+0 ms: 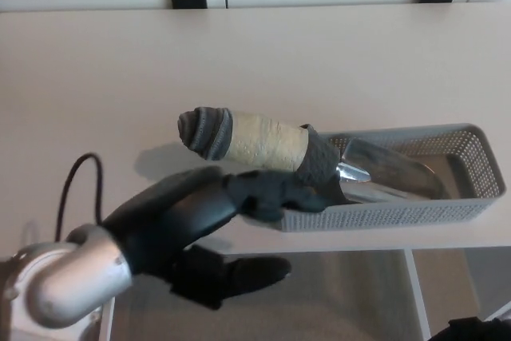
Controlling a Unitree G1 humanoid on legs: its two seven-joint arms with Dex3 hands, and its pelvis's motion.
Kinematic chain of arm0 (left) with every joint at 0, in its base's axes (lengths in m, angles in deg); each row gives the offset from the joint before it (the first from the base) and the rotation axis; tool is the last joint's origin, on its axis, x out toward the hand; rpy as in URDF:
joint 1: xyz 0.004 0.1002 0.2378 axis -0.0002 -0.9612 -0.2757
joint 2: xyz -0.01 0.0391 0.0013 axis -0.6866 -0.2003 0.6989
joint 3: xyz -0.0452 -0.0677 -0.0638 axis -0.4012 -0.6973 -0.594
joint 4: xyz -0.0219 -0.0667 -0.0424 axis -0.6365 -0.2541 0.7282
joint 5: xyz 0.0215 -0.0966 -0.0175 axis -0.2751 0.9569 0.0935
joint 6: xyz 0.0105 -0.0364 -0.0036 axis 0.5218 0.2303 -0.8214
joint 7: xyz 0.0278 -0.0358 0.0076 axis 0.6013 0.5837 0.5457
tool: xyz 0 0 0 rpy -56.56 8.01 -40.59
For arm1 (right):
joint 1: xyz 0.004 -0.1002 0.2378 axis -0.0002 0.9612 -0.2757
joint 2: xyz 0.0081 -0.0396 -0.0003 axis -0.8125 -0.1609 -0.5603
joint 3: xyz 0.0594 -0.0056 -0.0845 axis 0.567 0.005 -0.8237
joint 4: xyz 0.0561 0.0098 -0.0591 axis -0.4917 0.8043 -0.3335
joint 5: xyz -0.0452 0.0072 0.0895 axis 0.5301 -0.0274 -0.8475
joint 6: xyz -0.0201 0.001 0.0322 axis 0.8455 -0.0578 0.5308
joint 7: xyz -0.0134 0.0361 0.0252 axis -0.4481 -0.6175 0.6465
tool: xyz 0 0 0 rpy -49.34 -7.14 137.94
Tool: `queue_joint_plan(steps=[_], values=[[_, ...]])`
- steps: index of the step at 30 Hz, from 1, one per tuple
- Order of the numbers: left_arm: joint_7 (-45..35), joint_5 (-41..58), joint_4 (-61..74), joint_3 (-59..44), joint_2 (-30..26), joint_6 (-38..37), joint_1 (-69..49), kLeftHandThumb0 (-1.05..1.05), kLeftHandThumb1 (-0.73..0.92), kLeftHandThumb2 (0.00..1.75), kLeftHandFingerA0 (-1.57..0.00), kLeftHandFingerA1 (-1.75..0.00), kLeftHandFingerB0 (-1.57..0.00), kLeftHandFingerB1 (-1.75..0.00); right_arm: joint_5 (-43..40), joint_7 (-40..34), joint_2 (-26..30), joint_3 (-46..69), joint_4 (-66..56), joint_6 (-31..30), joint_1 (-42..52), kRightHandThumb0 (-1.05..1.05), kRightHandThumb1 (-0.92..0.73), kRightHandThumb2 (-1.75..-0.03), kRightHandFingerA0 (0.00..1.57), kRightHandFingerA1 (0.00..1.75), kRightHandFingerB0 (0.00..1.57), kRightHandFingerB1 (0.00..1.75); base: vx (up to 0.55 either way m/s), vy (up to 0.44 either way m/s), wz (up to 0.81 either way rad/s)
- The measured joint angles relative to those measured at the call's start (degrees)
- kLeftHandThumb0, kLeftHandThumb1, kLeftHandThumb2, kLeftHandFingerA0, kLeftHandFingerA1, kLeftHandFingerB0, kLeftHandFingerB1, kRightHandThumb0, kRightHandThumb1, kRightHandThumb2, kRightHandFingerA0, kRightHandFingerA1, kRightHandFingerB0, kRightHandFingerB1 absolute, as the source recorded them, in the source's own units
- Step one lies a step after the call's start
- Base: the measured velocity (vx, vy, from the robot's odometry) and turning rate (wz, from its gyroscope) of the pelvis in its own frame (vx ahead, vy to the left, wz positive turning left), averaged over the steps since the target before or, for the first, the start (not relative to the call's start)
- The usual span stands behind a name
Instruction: The robot walks towards a desk on which a shovel is kept on the left hand side and a container is kept on the right hand side. The robot picks up the shovel using its left hand and places it in the container.
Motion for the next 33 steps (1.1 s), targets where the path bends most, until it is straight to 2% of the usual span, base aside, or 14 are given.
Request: queue_joint_plan(steps=[5,6,9,10,11,12,14,15,16,18,20,23,24,33], values=[[-3.4,4.4,-0.6,-5.2,-2.1,0.0,-5.0,-0.86,0.92,0.72,-0.64,-0.52,-0.57,-0.38,0.0,0.0,0.0,-0.3,0.7,0.0,0.4,-0.47,-0.47,-0.55,1.0,0.5,0.73,0.45,0.0,0.0,0.0],[-4.3,5.6,-0.7,-6.4,-2.4,0.0,-6.2,-0.89,0.73,1.12,-0.63,-0.55,-0.56,-0.51,0.0,0.0,0.0,-0.3,0.9,0.0,0.5,-0.46,-0.47,-0.55,1.0,0.5,0.74,0.45,0.0,0.0,0.0],[-6.8,8.4,-1.4,-9.5,-3.7,0.0,-9.2,-0.85,0.92,0.71,-0.6,-0.38,-0.56,-0.37,0.0,0.0,0.0,-0.5,1.4,0.0,0.6,-0.46,-0.47,-0.55,1.0,0.5,0.74,0.45,0.0,0.0,0.0],[-7.7,9.1,-1.8,-10.4,-4.1,0.0,-10.2,-0.89,0.77,1.18,-0.49,-0.51,-0.46,-0.48,0.0,0.0,0.0,-0.6,1.6,0.0,0.6,-0.45,-0.46,-0.55,0.99,0.5,0.73,0.45,0.0,0.0,0.0],[-8.7,10.1,-2.4,-11.4,-4.4,0.0,-11.5,-0.87,0.92,0.72,-0.49,-0.37,-0.5,-0.36,0.0,0.0,0.0,-0.6,1.8,0.0,0.7,-0.52,-0.4,-0.76,0.92,0.64,0.69,0.59,0.0,0.0,0.0],[-9.6,10.8,-3.0,-12.2,-4.9,0.0,-12.7,-0.89,0.85,1.22,-0.41,-0.49,-0.44,-0.49,0.0,0.0,0.0,-0.7,2.0,0.0,0.7,-0.45,-0.46,-0.55,1.0,0.5,0.72,0.46,0.0,0.0,0.0],[-11.6,12.4,-5.2,-13.7,-6.1,0.0,-15.3,-0.92,0.91,0.79,-0.47,-0.37,-0.5,-0.38,0.0,0.0,0.0,-0.7,2.5,0.0,1.0,-0.45,-0.47,-0.55,0.99,0.5,0.73,0.46,0.0,0.0,0.0],[-12.5,13.0,-6.5,-14.2,-6.5,-0.1,-16.5,-0.9,0.82,1.21,-0.44,-0.49,-0.45,-0.48,0.0,0.0,0.0,-0.8,2.7,0.0,1.0,-0.46,-0.47,-0.55,0.99,0.5,0.72,0.45,0.0,0.0,0.0],[-13.6,13.7,-8.5,-14.7,-7.0,-0.3,-17.9,-0.87,0.92,0.69,-0.53,-0.38,-0.54,-0.38,0.0,0.0,0.0,-0.8,3.0,0.0,1.1,-0.46,-0.47,-0.55,1.0,0.5,0.73,0.45,0.0,0.0,0.0],[-15.0,14.5,-12.2,-15.2,-7.7,-0.6,-19.7,-0.86,0.8,1.18,-0.5,-0.53,-0.43,-0.48,-0.1,0.0,0.0,-0.9,3.6,0.1,1.2,-0.45,-0.47,-0.55,0.99,0.5,0.73,0.45,0.0,0.0,0.0],[-16.0,15.0,-15.9,-15.4,-8.2,-0.8,-21.1,-0.84,0.92,0.69,-0.54,-0.38,-0.52,-0.36,-0.1,0.0,0.0,-0.9,4.3,0.1,1.3,-0.45,-0.47,-0.55,0.99,0.5,0.73,0.45,0.0,0.0,0.0],[-16.5,15.2,-22.5,-15.4,-8.3,-2.0,-22.5,-0.82,0.92,0.72,-0.41,-0.39,-0.44,-0.35,-0.1,0.0,0.0,-0.9,4.8,0.2,1.3,-0.43,-0.47,-0.55,0.99,0.5,0.73,0.45,0.0,0.0,0.0],[-16.4,15.2,-23.7,-15.4,-8.3,-2.3,-22.6,-0.83,0.8,1.16,-0.29,-0.49,-0.42,-0.51,-0.1,0.0,0.0,-0.9,4.8,0.2,1.3,-0.5,-0.39,-0.76,0.92,0.64,0.69,0.59,0.0,0.0,0.0],[-11.8,14.2,-42.3,-15.3,-7.5,-6.8,-21.8,-0.82,0.92,0.74,-0.13,-0.47,-0.25,-0.35,-0.1,-0.2,0.0,-0.9,5.7,0.3,1.7,-0.45,-0.45,-0.55,0.87,0.48,0.68,0.45,0.0,0.0,0.0]])
